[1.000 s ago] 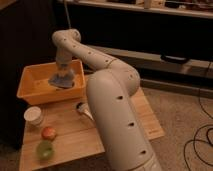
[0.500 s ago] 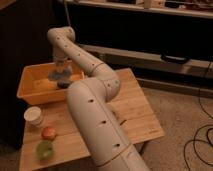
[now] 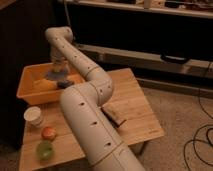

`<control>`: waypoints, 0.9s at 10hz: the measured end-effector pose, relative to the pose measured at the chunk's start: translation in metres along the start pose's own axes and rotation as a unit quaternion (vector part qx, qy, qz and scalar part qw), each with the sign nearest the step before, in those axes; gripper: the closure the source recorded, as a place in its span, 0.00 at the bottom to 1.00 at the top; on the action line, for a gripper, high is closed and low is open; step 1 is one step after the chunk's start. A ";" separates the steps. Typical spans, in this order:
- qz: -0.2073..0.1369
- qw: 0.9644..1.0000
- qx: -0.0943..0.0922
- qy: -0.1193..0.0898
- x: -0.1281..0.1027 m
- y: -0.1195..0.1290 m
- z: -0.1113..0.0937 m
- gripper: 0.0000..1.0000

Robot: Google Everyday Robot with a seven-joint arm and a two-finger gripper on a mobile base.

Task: Wipe tray with towel

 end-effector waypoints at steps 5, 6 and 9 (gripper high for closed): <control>-0.063 0.994 -0.029 -0.079 -0.074 0.064 -0.009 1.00; -0.073 0.993 -0.035 -0.092 -0.079 0.075 -0.015 1.00; -0.071 0.993 -0.047 -0.081 -0.057 0.100 -0.025 1.00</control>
